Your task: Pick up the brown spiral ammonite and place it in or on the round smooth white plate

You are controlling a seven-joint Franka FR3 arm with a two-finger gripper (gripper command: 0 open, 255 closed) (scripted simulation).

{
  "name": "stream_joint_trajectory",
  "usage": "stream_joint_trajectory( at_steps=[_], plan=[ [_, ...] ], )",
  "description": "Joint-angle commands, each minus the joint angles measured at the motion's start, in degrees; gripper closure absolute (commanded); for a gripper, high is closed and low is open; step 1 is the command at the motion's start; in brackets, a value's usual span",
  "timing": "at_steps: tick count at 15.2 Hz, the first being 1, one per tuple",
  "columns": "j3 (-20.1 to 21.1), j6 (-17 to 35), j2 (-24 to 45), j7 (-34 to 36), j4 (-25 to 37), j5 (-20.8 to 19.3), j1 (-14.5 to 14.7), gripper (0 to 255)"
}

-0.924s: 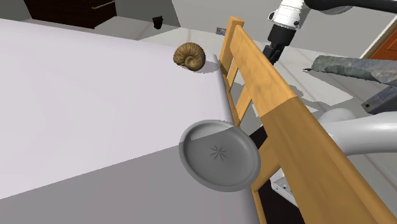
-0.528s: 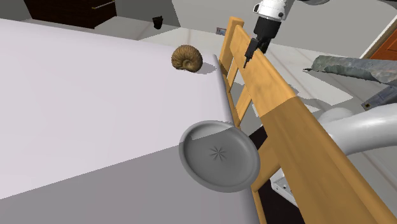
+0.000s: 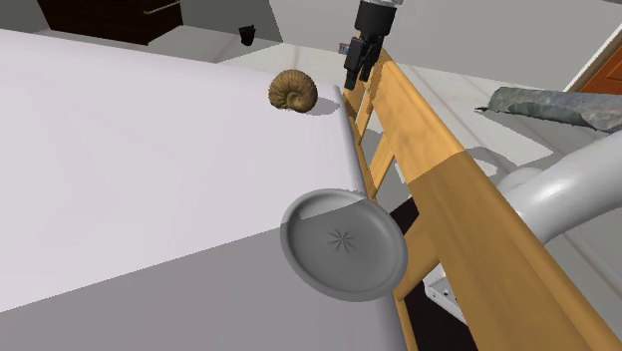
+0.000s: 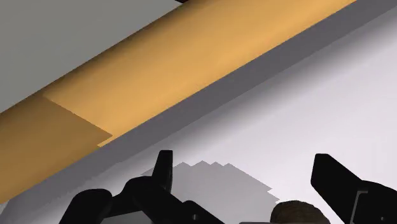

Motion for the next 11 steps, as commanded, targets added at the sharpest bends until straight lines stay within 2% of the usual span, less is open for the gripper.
stream_joint_trajectory(
  at_steps=[1,9,11],
  plan=[
    [1.4,-0.3,4.2,0.3,4.5,-0.6,0.7,0],
    [6.5,-5.6,21.8,2.3,26.9,-5.4,4.1,0],
    [6.4,-3.9,21.3,2.2,24.6,-5.3,4.1,0]
  ],
)
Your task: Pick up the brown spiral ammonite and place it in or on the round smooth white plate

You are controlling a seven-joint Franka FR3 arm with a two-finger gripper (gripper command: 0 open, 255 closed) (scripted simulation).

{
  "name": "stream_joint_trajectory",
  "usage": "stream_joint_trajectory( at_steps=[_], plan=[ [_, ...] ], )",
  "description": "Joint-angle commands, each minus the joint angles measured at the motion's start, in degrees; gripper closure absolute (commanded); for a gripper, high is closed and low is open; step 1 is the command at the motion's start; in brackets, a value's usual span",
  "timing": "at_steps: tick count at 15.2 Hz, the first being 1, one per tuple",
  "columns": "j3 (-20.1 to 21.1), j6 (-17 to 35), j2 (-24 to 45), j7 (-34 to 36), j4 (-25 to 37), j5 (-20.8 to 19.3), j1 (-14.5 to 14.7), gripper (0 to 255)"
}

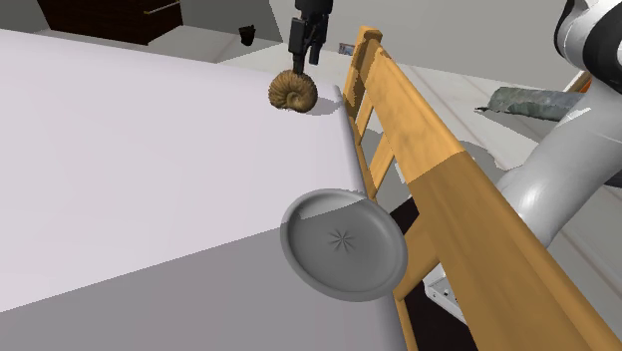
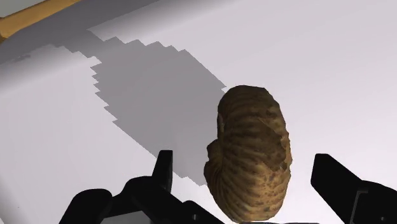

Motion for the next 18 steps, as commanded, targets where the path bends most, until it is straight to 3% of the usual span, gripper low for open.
stream_joint_trajectory(
  at_steps=[1,6,13,14,18],
  plan=[
    [0.1,1.3,0.0,-0.1,-1.2,-0.1,0.1,0],
    [0.0,5.0,-0.9,-0.3,-5.9,0.2,0.0,0],
    [0.0,5.0,-0.9,-0.3,-5.8,0.2,0.0,0],
    [0.0,5.0,-0.9,-0.3,-5.8,0.2,0.0,255],
    [0.0,5.0,-0.9,-0.3,-5.9,0.2,0.0,255]
  ],
)
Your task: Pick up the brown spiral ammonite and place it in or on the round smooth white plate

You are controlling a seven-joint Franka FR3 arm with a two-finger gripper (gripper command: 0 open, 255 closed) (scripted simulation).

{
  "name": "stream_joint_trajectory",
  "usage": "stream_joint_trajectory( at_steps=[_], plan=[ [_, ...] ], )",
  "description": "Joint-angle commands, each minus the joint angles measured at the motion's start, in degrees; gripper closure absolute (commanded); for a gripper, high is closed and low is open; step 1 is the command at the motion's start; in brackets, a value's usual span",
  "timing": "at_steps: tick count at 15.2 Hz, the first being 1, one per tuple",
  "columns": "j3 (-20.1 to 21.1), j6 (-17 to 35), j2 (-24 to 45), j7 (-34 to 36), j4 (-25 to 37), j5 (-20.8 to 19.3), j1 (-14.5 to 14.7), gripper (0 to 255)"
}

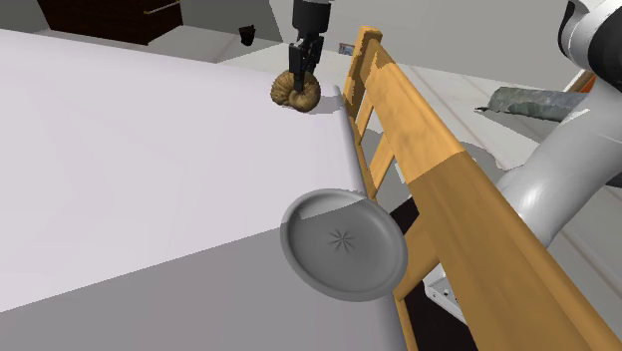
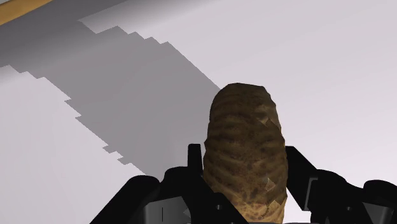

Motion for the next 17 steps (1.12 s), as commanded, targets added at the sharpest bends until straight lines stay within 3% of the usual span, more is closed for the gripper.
stream_joint_trajectory(
  at_steps=[1,5,17],
  plan=[
    [0.0,0.0,0.0,0.0,0.0,0.0,0.0,255],
    [0.0,0.0,0.0,0.0,0.0,0.0,0.0,255],
    [0.3,-10.1,2.8,0.6,12.7,-0.7,0.3,255]
  ],
)
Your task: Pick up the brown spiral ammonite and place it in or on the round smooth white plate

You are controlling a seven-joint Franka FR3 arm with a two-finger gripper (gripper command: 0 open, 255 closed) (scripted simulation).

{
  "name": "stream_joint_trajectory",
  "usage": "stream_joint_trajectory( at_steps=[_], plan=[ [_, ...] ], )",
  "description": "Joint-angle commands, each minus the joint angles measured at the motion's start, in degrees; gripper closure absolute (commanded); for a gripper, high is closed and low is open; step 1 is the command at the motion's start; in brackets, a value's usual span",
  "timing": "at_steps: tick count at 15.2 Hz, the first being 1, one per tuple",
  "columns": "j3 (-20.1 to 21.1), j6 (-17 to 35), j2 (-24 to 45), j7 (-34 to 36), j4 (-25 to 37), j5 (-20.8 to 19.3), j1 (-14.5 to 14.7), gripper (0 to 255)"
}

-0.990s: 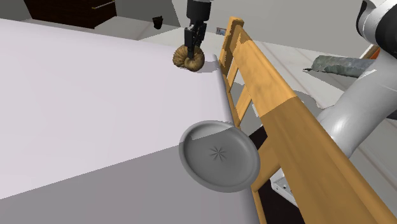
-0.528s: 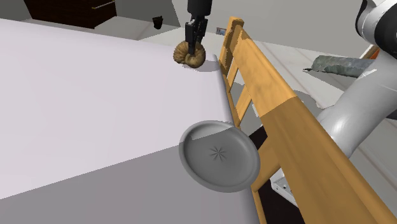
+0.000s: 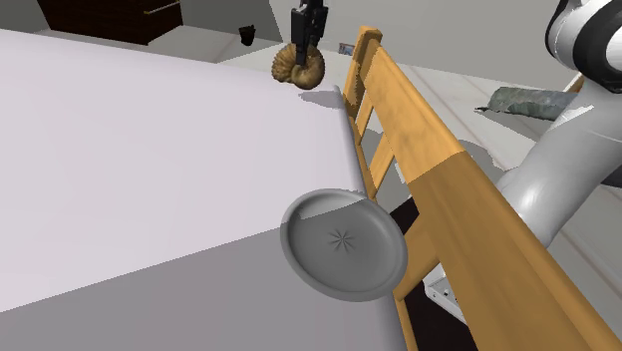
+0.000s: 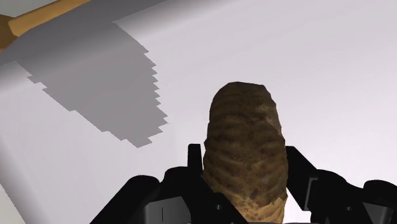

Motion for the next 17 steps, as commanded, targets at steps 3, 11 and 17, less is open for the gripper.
stream_joint_trajectory(
  at_steps=[3,11,17],
  plan=[
    [0.1,-3.5,1.1,0.1,4.5,-0.3,0.1,255],
    [2.1,-4.1,-5.9,4.5,-1.5,1.8,2.1,255],
    [4.9,-4.0,-13.4,10.0,-8.5,4.7,4.8,255]
  ],
)
